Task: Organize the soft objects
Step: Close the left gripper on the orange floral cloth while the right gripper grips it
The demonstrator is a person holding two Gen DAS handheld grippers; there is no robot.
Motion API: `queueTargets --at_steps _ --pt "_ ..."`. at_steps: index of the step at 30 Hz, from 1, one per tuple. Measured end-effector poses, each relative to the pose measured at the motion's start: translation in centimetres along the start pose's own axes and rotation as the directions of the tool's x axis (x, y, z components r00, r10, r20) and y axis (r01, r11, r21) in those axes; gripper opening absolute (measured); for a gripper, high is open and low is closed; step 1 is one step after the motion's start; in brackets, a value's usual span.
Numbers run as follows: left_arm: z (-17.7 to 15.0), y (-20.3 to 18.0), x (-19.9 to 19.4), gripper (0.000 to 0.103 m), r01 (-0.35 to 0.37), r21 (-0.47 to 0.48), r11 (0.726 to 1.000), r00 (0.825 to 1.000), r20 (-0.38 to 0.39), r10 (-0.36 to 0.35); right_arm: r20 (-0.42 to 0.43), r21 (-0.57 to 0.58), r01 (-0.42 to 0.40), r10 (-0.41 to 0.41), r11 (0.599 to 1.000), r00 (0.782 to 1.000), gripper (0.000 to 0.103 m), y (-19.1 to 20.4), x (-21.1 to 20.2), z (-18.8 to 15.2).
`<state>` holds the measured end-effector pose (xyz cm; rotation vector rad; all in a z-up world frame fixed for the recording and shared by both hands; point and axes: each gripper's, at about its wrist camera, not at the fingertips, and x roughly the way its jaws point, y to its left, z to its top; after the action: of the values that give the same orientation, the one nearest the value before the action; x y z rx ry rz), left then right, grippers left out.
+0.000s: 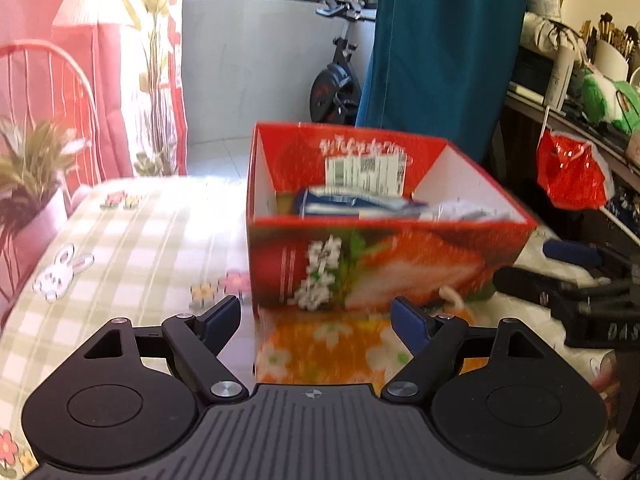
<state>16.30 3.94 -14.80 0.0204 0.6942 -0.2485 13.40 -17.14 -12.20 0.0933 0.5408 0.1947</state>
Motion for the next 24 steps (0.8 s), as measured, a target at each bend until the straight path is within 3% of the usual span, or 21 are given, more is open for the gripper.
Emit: queueTargets --at_steps 11,18,24 --pt "-3.1 2.0 1.7 0.084 0.043 -0.098 0.994 0.997 -0.056 -0.049 -0.171 0.038 -0.026 0.032 0.999 0.985 0.102 0.8 0.9 -6.0" --pt "-4.8 1.8 3.1 0.082 0.088 -0.122 0.989 0.993 -0.073 -0.098 -0.222 0.057 -0.046 0.058 0.997 0.973 0.103 1.1 1.9 -6.9" --pt "-5.1 1.6 3.6 0.081 0.088 -0.118 0.989 0.992 -0.077 -0.098 -0.243 0.095 -0.062 0.084 0.993 0.966 0.102 0.5 2.6 -7.3"
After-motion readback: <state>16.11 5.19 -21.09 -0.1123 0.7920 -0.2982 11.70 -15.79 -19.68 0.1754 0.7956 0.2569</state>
